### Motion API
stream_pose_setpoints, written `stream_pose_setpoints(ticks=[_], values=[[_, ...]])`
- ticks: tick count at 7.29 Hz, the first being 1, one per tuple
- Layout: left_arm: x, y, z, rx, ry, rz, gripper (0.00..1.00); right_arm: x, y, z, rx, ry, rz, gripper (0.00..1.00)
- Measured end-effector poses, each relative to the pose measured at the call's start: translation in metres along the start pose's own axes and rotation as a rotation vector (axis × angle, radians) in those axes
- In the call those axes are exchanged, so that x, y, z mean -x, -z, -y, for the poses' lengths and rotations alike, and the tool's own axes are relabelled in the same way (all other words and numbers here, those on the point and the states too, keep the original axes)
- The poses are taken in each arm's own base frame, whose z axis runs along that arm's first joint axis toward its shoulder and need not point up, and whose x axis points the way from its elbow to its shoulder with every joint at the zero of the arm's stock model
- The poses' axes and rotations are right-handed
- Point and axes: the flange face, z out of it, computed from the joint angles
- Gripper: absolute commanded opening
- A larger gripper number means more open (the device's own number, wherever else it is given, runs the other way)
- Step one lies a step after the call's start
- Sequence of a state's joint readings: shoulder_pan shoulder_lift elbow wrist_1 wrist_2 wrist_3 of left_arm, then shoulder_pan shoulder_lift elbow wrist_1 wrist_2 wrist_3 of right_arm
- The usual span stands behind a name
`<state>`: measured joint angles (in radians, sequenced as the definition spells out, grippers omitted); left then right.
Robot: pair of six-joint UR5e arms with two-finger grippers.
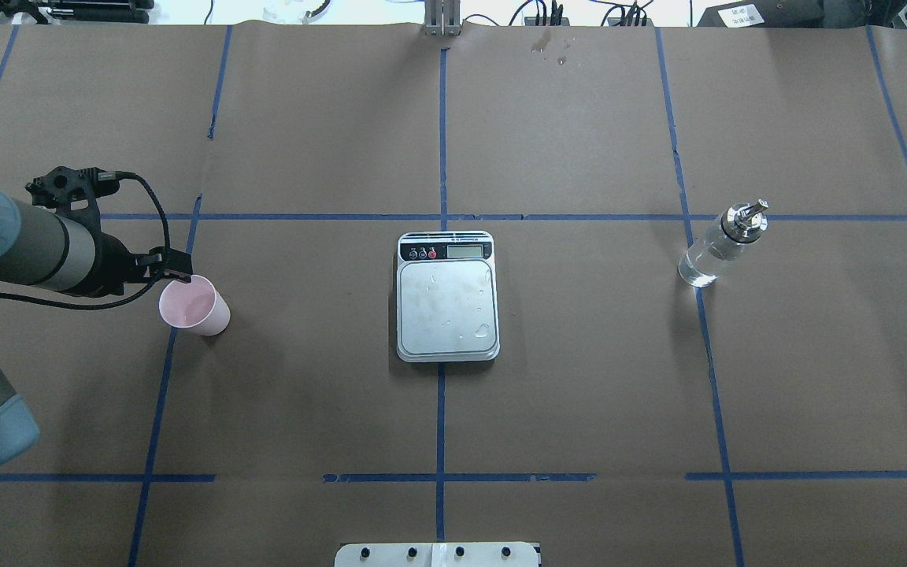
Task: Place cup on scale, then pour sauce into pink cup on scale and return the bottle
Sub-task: 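Reach the left gripper to the pink cup and grasp it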
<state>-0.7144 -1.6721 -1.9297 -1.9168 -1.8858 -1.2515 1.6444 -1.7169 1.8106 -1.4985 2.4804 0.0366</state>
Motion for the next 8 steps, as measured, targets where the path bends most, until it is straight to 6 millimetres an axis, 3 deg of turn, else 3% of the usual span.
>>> stream_pose_setpoints(ticks=[3,4,6,7,8], values=[[0.003,-0.017,-0.008,0.026,-0.006,0.030,0.98,0.000,0.000,0.001,0.000,-0.029,0.000,1.00],[0.004,-0.023,-0.010,0.033,-0.007,0.039,0.83,0.001,0.001,0.004,-0.003,-0.047,0.000,1.00],[0.003,-0.031,-0.016,0.048,-0.013,0.048,0.09,0.003,0.002,0.008,-0.007,-0.057,0.001,1.00],[0.002,-0.032,-0.017,0.051,-0.015,0.048,0.00,0.003,0.002,0.009,-0.007,-0.058,0.001,1.00],[0.000,-0.031,-0.017,0.051,-0.016,0.046,0.00,0.004,0.003,0.010,-0.008,-0.059,0.001,1.00]])
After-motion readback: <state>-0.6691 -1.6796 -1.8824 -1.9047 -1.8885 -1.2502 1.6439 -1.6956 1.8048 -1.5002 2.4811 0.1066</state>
